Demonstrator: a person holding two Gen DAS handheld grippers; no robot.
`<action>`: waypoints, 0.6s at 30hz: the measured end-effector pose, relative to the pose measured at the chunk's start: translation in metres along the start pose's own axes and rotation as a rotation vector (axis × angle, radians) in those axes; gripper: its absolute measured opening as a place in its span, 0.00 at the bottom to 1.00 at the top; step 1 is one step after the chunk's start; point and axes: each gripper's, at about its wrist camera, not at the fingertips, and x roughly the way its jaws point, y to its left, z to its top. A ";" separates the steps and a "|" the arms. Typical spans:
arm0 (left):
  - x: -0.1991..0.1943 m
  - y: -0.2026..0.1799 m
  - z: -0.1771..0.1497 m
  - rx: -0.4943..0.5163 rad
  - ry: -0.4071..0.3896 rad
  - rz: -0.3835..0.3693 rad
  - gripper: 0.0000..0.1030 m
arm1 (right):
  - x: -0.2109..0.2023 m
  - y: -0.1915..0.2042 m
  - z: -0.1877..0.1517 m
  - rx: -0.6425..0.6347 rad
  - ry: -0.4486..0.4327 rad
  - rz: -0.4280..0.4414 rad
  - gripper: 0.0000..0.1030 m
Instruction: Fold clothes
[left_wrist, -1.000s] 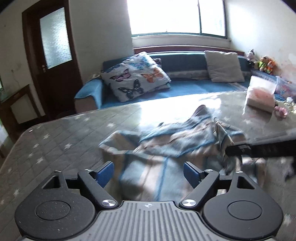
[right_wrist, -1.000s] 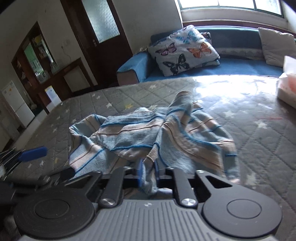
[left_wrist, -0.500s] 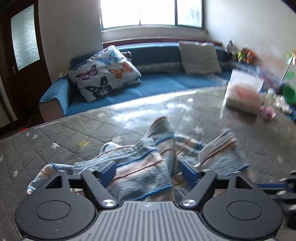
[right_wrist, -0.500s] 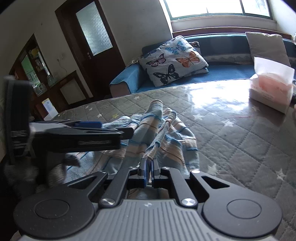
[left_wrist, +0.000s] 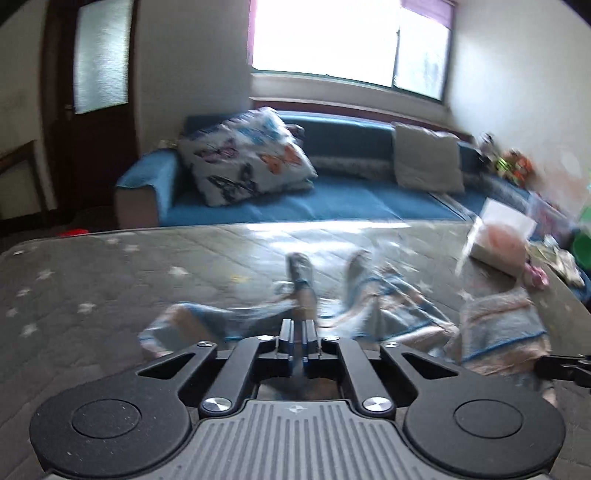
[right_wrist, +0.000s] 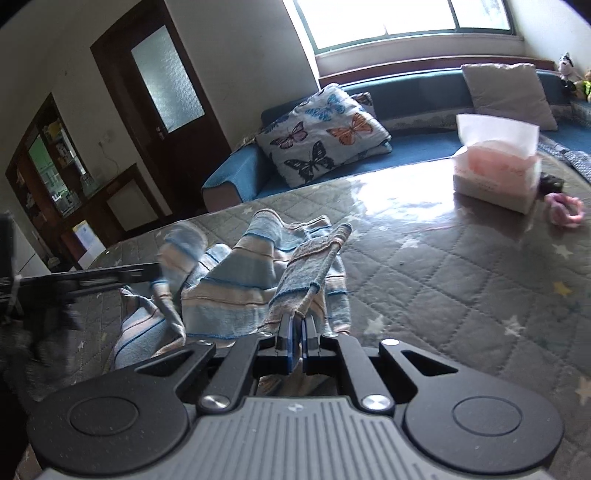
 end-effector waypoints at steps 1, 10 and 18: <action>-0.008 0.007 -0.001 -0.013 -0.005 0.018 0.02 | -0.006 -0.001 -0.001 0.004 -0.009 -0.004 0.04; -0.061 0.041 -0.018 -0.081 -0.027 0.060 0.02 | -0.055 -0.011 -0.017 0.021 -0.054 -0.048 0.04; -0.022 -0.031 -0.010 0.068 0.006 -0.026 0.44 | -0.064 -0.028 -0.043 0.062 -0.009 -0.064 0.04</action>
